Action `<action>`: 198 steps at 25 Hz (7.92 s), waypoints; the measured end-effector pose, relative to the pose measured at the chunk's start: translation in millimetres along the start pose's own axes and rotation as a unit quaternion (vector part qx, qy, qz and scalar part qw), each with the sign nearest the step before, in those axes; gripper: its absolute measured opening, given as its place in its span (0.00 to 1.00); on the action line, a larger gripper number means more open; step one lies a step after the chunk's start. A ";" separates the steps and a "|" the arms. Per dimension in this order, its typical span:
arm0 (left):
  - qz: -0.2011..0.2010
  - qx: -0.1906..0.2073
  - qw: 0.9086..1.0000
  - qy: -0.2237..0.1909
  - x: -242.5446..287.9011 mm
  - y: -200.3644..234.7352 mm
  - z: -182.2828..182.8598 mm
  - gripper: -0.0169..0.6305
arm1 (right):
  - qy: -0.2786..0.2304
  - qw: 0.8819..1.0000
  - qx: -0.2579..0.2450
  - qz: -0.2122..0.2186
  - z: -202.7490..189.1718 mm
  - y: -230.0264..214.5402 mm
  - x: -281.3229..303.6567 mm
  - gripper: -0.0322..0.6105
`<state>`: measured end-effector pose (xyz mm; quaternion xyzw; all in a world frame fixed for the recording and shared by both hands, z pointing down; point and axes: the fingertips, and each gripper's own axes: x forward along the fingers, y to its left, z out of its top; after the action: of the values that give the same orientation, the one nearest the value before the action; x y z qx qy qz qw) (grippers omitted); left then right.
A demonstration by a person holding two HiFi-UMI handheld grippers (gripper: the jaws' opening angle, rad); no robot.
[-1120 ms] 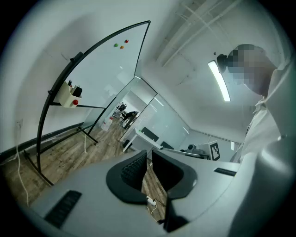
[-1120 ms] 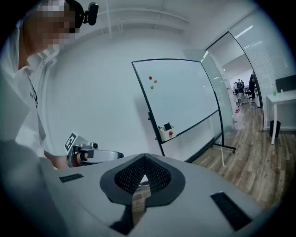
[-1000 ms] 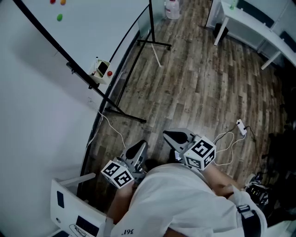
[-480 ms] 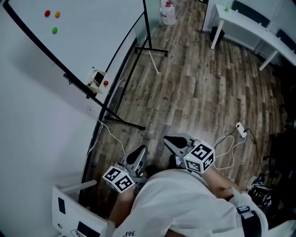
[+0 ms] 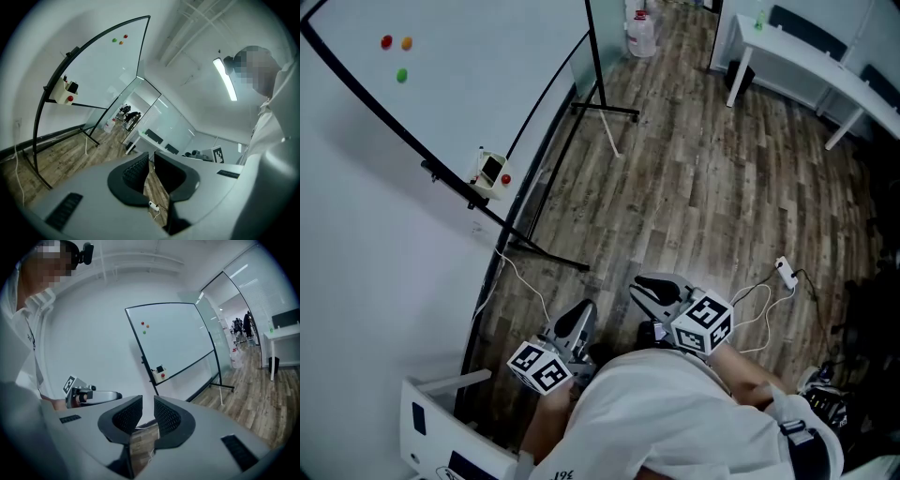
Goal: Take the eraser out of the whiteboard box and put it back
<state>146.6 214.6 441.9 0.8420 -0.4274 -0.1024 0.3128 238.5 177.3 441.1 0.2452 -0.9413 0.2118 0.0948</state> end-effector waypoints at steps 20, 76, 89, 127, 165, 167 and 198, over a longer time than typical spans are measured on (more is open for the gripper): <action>0.039 -0.002 0.999 -0.016 40.5 -15.6 -12.8 0.06 | 0.008 1.000 0.008 0.023 -5.0 -50.7 -21.3 0.19; 0.067 -0.013 0.996 -0.050 -11.7 277.1 204.3 0.13 | 0.048 0.998 -0.007 0.026 98.2 -50.4 326.6 0.19; 0.107 -0.016 0.991 -0.076 27.3 277.5 205.6 0.17 | 0.067 0.995 -0.029 0.067 115.9 -91.0 333.0 0.19; 0.152 0.070 0.982 -0.092 53.5 332.7 277.9 0.20 | 0.055 0.981 -0.154 0.100 181.6 -91.9 427.4 0.26; 0.236 0.058 0.969 -0.047 59.0 398.6 256.9 0.24 | 0.156 0.956 -0.219 0.118 130.9 -84.5 530.8 0.45; 0.238 0.053 0.969 -0.046 58.1 403.5 254.3 0.24 | 0.161 0.956 -0.219 0.113 125.7 -87.6 537.2 0.46; 0.227 0.034 0.972 -0.048 50.4 395.0 245.5 0.24 | 0.160 0.953 -0.246 0.081 118.3 -77.6 543.7 0.46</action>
<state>-189.4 -106.2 497.0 0.7272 -0.6253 -0.0546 0.2777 -199.8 -165.8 516.4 0.1002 -0.9534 0.0172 0.2842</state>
